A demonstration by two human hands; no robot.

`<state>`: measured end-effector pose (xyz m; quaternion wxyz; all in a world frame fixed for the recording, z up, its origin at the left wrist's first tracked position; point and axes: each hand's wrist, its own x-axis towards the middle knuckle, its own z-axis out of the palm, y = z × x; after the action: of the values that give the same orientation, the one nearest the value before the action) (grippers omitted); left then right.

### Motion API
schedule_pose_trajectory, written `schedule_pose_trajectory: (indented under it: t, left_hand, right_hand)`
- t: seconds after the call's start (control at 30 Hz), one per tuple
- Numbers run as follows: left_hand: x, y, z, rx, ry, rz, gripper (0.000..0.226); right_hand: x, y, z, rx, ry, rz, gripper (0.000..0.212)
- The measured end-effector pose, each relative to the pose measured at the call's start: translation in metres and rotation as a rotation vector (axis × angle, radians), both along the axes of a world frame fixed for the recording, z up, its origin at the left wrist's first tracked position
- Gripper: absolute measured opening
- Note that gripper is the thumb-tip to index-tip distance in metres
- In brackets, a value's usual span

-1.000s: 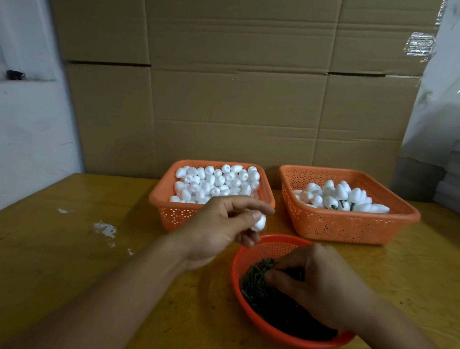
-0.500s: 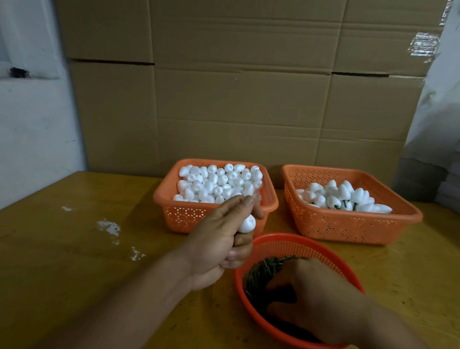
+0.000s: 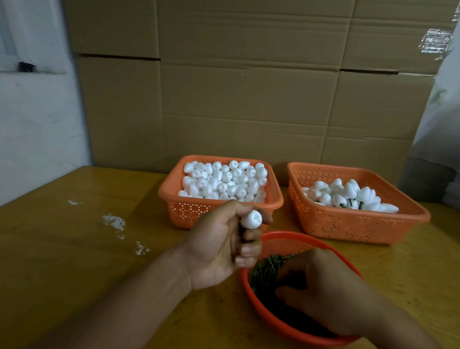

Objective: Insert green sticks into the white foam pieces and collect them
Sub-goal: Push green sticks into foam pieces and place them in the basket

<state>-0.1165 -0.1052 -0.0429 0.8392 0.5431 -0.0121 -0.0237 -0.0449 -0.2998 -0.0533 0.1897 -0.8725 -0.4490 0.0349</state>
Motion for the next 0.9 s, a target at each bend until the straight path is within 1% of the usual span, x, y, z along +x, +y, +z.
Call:
schedule_pose_trajectory:
  t: [0.13,0.27,0.37,0.53,0.6,0.67,0.77,0.83,0.9]
  left_hand:
    - [0.0,-0.001,-0.002,0.007,-0.014,-0.009,0.024]
    - [0.0,-0.001,-0.002,0.016,-0.045,0.011,0.037]
    - [-0.001,-0.002,-0.002,0.013,-0.054,0.045,0.039]
    - [-0.003,-0.004,-0.001,0.036,-0.062,0.076,0.031]
    - [-0.004,-0.004,-0.001,0.05,-0.048,0.081,0.033]
    - [-0.003,-0.004,-0.002,0.058,-0.028,0.088,0.043]
    - [-0.003,-0.005,-0.003,0.062,-0.017,0.1,0.048]
    - [-0.003,-0.007,-0.003,0.067,-0.015,0.109,0.051]
    - [-0.004,-0.008,-0.003,0.067,-0.011,0.115,0.051]
  right_hand:
    - [0.001,-0.001,0.002,0.087,-0.034,-0.074,0.004]
    - [0.001,-0.002,0.004,0.158,-0.048,-0.108,0.006]
    - [-0.001,-0.002,0.004,0.227,-0.034,-0.078,0.006]
    - [-0.005,-0.002,0.003,0.372,-0.065,-0.03,0.01]
    - [-0.006,-0.001,0.004,0.46,-0.017,0.0,0.012]
    - [-0.007,0.0,0.004,0.536,0.018,0.023,0.009]
    - [-0.009,0.002,0.003,0.706,0.112,0.017,0.022]
    - [-0.01,0.003,0.004,0.832,0.236,0.037,0.018]
    - [-0.013,0.004,0.005,0.894,0.283,0.103,0.014]
